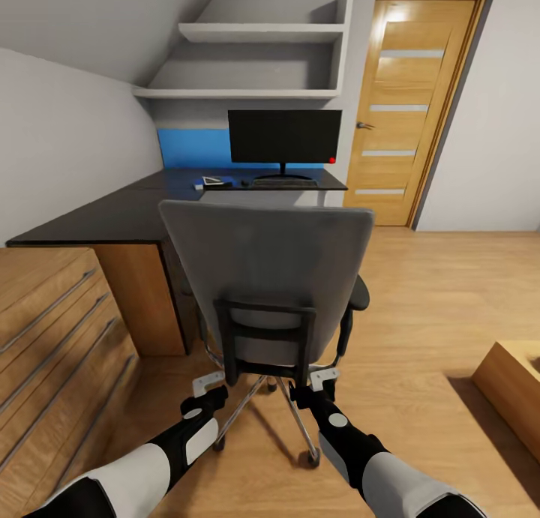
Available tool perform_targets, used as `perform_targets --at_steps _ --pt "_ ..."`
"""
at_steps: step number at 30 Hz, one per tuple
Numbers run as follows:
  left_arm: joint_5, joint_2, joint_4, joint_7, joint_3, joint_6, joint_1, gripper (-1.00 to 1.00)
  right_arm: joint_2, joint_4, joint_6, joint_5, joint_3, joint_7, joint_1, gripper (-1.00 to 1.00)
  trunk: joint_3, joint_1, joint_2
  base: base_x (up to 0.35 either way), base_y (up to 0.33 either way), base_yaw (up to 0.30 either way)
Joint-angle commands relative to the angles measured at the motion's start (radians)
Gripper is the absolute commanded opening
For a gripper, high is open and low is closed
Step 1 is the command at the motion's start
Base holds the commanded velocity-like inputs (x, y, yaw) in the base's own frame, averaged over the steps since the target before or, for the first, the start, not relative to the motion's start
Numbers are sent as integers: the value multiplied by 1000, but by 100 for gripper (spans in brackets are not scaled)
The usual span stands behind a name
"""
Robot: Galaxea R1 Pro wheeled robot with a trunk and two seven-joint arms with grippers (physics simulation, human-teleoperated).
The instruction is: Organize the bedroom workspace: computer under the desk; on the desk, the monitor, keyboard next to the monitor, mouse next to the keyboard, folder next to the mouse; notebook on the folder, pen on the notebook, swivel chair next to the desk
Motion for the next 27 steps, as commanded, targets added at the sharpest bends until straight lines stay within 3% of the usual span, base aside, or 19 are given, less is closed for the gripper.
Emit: perform_targets --at_steps 1,16,27 --pt "-3 0 -9 1 -14 -3 -1 100 0 1 -4 -10 8 -5 -1 100 -1 0 0 302 -193 0" --pt "-6 1 -9 1 -14 -3 -1 100 0 1 -4 -10 8 -5 -1 100 -1 0 0 302 -193 0" --pt "-5 1 -9 1 -14 -3 -1 100 0 1 -4 -10 8 -5 -1 100 -1 0 0 302 -193 183"
